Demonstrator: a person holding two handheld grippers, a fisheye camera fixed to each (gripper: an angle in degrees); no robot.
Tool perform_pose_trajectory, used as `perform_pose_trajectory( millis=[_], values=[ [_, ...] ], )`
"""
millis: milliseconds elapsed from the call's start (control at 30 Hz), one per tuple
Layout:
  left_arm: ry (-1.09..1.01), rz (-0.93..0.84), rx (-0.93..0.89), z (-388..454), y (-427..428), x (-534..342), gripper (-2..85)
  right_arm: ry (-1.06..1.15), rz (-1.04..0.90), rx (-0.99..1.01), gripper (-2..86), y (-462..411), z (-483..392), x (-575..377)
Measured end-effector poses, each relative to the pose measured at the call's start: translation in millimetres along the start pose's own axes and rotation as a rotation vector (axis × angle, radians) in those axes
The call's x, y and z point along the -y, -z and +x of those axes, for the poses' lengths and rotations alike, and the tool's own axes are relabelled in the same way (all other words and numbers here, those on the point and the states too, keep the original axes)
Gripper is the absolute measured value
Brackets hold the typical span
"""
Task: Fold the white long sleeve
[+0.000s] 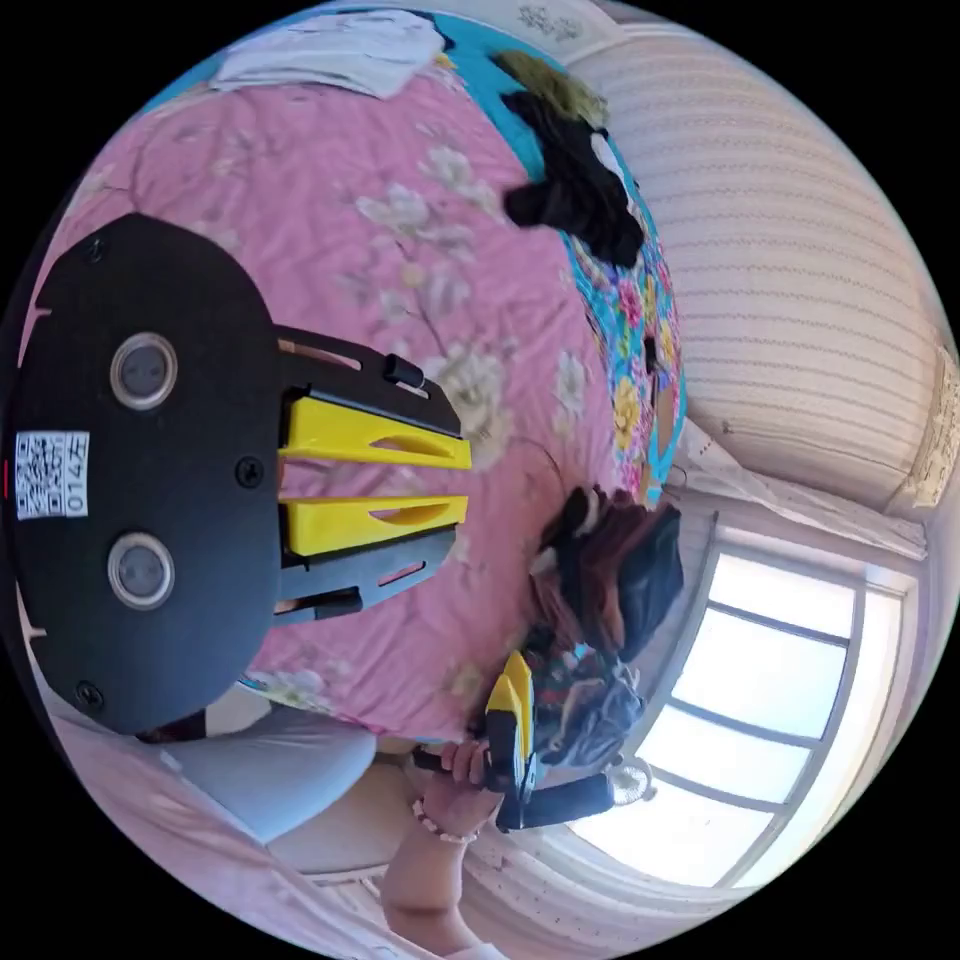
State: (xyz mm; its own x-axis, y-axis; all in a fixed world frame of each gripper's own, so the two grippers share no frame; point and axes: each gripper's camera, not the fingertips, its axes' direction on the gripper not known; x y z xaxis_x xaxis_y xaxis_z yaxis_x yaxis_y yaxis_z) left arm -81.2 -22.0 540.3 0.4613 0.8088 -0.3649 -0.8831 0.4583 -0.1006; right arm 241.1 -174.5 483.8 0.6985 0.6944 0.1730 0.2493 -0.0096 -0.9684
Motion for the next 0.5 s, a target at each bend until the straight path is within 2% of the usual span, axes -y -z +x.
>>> perform_pose_trajectory(
  millis=[67,133,233,300,500],
  values=[
    [0.086,-0.073,0.141,-34,27,-63,5.4,-0.006,-0.151,0.077,12.8,-63,-34,-7],
    [0.264,-0.069,0.238,-84,70,-128,5.6,0.168,-0.284,0.126,13.4,-126,-96,8],
    [0.426,0.030,0.363,-145,115,-183,6.4,0.422,-0.334,0.076,14.1,-188,-166,57],
    [0.519,0.086,0.406,-183,131,-206,7.4,0.505,-0.357,0.064,14.6,-226,-197,93],
    [0.756,0.226,0.480,-301,137,-245,8.6,0.602,-0.354,-0.097,16.8,-350,-273,206]
  ],
)
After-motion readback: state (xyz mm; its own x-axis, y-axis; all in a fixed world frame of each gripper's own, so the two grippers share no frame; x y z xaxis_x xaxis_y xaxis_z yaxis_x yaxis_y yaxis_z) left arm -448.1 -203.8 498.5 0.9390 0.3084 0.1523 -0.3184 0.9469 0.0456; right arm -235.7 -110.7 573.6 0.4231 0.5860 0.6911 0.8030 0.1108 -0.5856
